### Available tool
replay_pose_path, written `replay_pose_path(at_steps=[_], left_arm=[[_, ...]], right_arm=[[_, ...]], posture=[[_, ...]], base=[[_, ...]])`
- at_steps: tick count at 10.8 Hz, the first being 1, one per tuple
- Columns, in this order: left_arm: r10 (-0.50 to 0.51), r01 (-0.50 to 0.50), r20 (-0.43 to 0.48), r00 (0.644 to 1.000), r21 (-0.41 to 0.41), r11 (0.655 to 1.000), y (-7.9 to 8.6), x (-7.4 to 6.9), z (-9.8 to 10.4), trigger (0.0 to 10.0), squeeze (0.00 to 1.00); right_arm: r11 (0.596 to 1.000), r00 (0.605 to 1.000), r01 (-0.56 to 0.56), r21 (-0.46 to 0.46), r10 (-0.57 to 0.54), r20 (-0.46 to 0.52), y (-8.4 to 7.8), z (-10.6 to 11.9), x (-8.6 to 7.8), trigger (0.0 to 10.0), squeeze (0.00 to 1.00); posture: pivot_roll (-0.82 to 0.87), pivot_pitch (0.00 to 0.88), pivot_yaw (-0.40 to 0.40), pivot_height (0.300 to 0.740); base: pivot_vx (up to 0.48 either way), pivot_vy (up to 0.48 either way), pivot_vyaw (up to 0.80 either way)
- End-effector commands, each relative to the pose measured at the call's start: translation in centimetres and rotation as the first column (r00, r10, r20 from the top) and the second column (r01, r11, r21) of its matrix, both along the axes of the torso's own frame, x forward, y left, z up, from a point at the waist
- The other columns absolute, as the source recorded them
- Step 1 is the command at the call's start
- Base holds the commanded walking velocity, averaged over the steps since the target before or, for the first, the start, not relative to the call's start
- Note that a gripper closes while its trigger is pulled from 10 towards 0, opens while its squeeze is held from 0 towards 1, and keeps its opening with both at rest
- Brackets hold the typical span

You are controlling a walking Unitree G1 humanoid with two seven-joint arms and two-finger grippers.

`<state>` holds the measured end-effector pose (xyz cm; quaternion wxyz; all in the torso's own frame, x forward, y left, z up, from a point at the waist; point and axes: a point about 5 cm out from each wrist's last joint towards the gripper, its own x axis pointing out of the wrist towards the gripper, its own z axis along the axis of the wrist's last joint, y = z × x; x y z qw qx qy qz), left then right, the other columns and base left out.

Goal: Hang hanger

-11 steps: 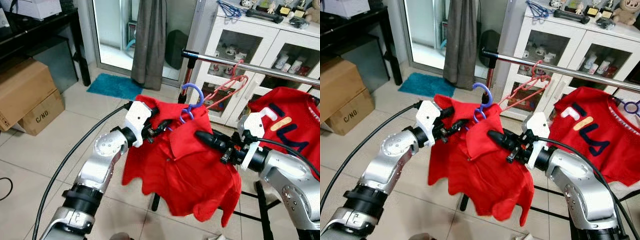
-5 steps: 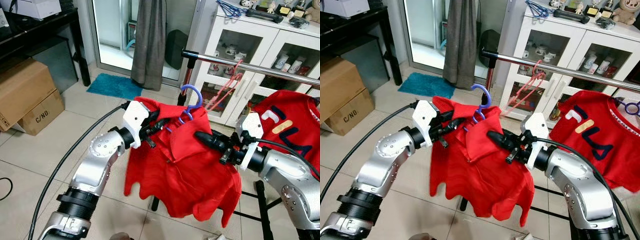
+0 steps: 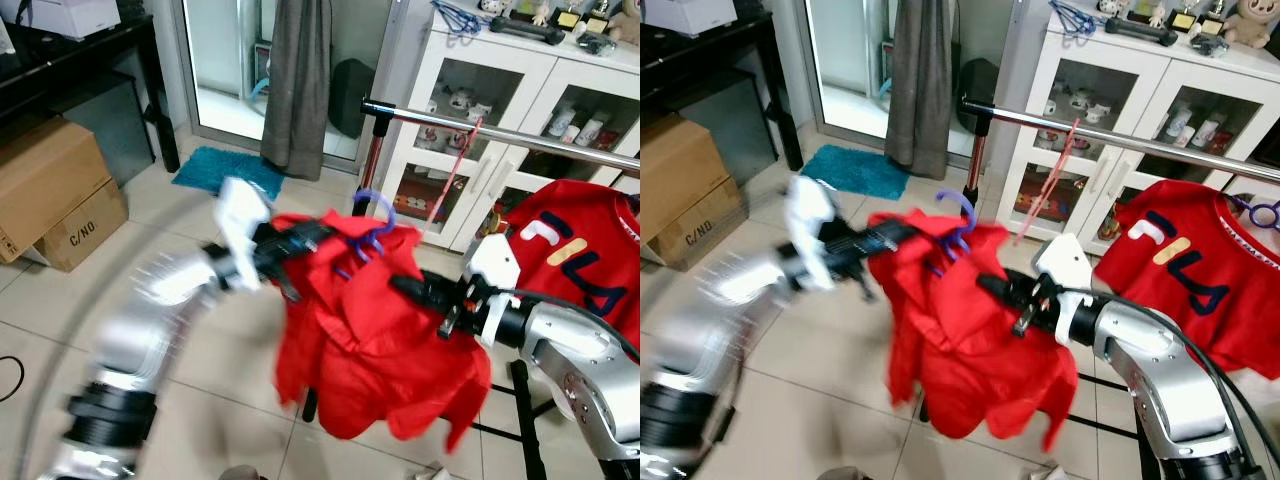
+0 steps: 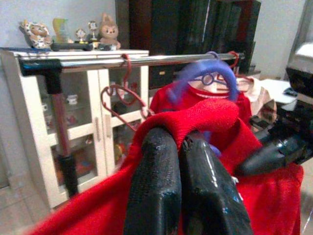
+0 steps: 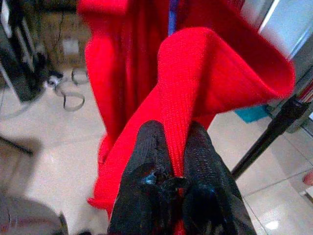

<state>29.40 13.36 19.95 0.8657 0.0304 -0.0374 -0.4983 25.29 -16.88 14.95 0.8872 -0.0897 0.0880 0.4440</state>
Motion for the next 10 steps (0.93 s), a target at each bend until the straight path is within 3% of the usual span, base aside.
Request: replay_pose_path(at_steps=[1, 3, 4, 5, 6, 7, 8, 9, 10], left_arm=[[0.012, -0.013, 0.069, 0.998, 0.005, 1.0, 1.1, 0.5, 2.3, 0.0, 0.0], [0.109, -0.145, 0.129, 0.986, 0.309, 0.94, 5.8, 1.7, 2.6, 0.0, 0.0], [0.137, -0.18, 0.128, 0.982, 0.448, 0.876, 8.5, 1.8, 2.4, 0.0, 0.0], [0.175, -0.217, 0.129, 0.976, 0.537, 0.815, 11.0, 1.9, 2.5, 0.0, 0.0], [0.25, -0.311, 0.184, 0.95, 0.573, 0.758, 12.6, 2.6, 2.7, 0.0, 0.0], [0.372, -0.454, 0.261, 0.89, 0.553, 0.698, 14.3, 3.8, 2.8, 0.0, 0.0], [0.47, -0.538, 0.266, 0.842, 0.484, 0.69, 15.2, 4.6, 2.6, 0.0, 0.0], [0.601, -0.657, 0.274, 0.751, 0.404, 0.637, 16.5, 5.3, 2.0, 0.0, 0.0], [0.656, -0.707, 0.276, 0.702, 0.383, 0.595, 17.5, 5.6, 1.6, 0.0, 0.0]], right_arm=[[1.0, 1.0, -0.017, -0.025, 0.018, 0.01, -0.3, 0.0, -0.2, 10.0, 0.0], [0.995, 0.995, -0.092, 0.028, 0.091, 0.033, -0.7, 1.0, -1.0, 10.0, 0.0], [0.99, 0.991, -0.135, 0.031, 0.134, 0.029, -1.4, 1.4, -1.5, 10.0, 0.0], [0.985, 0.985, -0.168, 0.036, 0.167, 0.033, -2.3, 1.9, -1.8, 10.0, 0.0], [0.975, 0.977, -0.212, 0.063, 0.211, 0.028, -2.7, 2.5, -2.2, 10.0, 0.0], [0.948, 0.955, -0.295, 0.119, 0.296, 0.013, -2.5, 3.2, -3.1, 10.0, 0.0], [0.926, 0.943, -0.328, 0.186, 0.331, 0.013, -2.4, 3.8, -3.3, 10.0, 0.0], [0.902, 0.93, -0.359, 0.238, 0.368, 0.008, -2.3, 4.3, -3.6, 10.0, 0.0], [0.899, 0.923, -0.37, 0.234, 0.385, -0.019, -2.4, 4.2, -3.8, 10.0, 0.0]], posture=[[0.14, 0.0, -0.099, 0.74], [0.14, 0.0, -0.099, 0.74], [0.15, 0.0, -0.099, 0.74], [0.15, 0.0, -0.101, 0.74], [0.15, 0.0, -0.104, 0.74], [0.15, 0.0, -0.108, 0.74], [0.16, 0.0, -0.11, 0.74], [0.15, 0.0, -0.11, 0.74], [0.15, 0.0, -0.111, 0.74]], base=[[0.0, 0.0, 0.0], [0.0, 0.0, 0.0], [0.0, 0.0, 0.0], [0.0, 0.0, 0.0], [0.0, 0.0, 0.0], [0.0, 0.0, 0.0], [0.0, 0.0, 0.0], [0.0, 0.0, 0.0], [0.0, 0.0, 0.0]])
